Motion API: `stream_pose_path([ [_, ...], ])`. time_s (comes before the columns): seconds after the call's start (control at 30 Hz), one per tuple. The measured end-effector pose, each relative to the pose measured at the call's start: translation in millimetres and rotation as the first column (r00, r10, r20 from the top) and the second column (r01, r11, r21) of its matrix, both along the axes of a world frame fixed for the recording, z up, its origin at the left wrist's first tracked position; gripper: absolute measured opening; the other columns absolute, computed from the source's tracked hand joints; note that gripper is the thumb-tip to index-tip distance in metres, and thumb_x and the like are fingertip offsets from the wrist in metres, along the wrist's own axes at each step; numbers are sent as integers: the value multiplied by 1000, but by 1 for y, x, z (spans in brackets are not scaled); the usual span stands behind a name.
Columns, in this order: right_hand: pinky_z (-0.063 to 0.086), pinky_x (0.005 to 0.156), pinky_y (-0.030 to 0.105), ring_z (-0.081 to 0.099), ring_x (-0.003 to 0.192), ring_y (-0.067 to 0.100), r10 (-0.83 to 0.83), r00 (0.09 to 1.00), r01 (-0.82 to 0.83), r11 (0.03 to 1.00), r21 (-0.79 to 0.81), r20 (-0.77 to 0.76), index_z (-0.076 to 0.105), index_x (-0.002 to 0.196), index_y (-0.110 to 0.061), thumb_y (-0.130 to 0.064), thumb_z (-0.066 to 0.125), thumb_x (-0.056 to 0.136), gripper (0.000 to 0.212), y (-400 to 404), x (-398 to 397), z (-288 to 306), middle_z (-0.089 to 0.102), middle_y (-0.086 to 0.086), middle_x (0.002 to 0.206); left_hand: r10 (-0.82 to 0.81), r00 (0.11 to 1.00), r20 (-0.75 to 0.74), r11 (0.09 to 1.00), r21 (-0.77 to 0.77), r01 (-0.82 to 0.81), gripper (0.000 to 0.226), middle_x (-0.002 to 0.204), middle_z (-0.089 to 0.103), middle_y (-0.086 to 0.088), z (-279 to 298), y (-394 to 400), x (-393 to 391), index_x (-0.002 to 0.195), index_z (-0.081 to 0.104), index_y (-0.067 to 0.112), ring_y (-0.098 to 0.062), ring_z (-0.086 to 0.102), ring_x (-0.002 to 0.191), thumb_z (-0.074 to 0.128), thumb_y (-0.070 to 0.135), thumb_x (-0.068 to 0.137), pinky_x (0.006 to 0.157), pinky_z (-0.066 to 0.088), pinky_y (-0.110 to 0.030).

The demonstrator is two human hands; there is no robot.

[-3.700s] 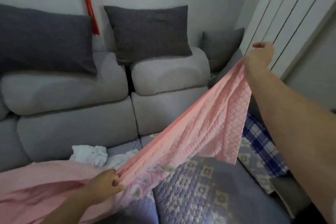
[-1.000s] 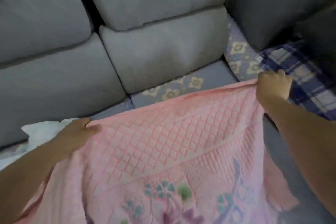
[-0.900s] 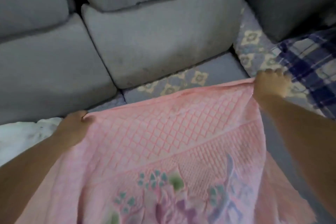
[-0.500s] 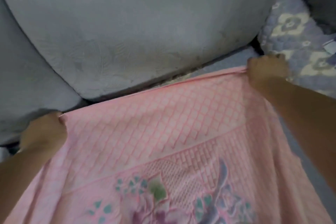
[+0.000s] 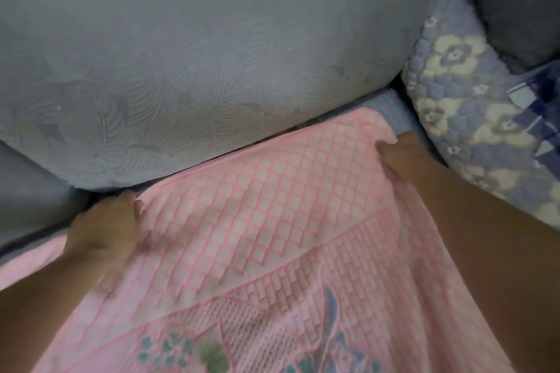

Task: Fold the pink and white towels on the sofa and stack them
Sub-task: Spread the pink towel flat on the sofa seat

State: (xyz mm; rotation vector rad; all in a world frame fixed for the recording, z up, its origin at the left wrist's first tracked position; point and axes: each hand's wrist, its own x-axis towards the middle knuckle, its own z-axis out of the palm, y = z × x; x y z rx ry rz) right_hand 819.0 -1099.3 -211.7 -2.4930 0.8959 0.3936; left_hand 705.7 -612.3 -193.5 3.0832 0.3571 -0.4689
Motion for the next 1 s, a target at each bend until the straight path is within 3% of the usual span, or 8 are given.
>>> stream_pose_path([
  [0.17,41,89,51,54,109,45,225,890,-7,877,-480,398,55,114,4,-9,53,93,25,-2,-5,16,56,29,117,-103,994,-44,992,75,106,20,61,62,-25,6,-13,8,71,53,7,-41,67,56,69,4,82,51,50,-44],
  [0.33,37,110,46,41,137,40,14,999,-3,971,-241,44,33,144,4,-11,56,92,59,-6,7,0,39,26,148,-155,982,107,978,154,138,24,85,62,-27,2,-21,1,96,57,5,-46,63,79,52,28,88,65,50,-53],
  [0.53,43,107,48,48,131,44,166,985,-171,945,-278,-40,38,138,9,-9,51,95,48,-20,17,-3,47,32,140,-410,887,213,911,52,408,46,127,53,-22,-9,-51,-39,128,58,8,-43,54,110,43,27,89,86,43,-53],
  [0.67,38,104,51,42,129,48,196,979,-153,884,-442,53,36,140,3,-6,49,95,48,-8,8,-5,41,33,140,-150,960,235,988,0,154,42,107,56,-30,-13,-38,-17,117,59,-2,-51,57,95,55,17,79,74,49,-58],
  [0.73,41,95,52,47,116,46,381,911,-221,776,-591,160,46,132,-3,-4,49,90,43,17,2,0,47,29,130,-152,972,180,988,41,147,28,95,58,-27,-11,-33,-5,102,61,2,-49,60,86,49,10,78,64,50,-54],
  [0.83,37,108,52,42,127,43,658,738,-554,719,-420,153,46,140,-9,-29,41,96,48,66,-12,-11,42,25,141,-148,977,153,988,65,140,11,89,59,-24,-9,-26,-1,92,61,5,-47,62,82,59,3,81,59,50,-52],
  [0.9,9,123,50,8,151,36,636,771,-630,755,-184,-34,12,159,-22,-58,27,99,71,84,-23,-27,5,14,166,-159,981,113,984,99,148,8,90,61,-24,-8,-24,-4,92,60,6,-47,63,80,56,6,85,59,50,-51],
  [1.0,-6,123,49,-16,153,29,603,785,-619,769,-160,-142,-10,158,-32,-71,19,95,80,82,-20,-38,-21,5,166,-41,999,36,997,67,39,14,100,66,-26,-3,-28,2,100,59,6,-48,66,87,54,17,93,69,54,-54],
])
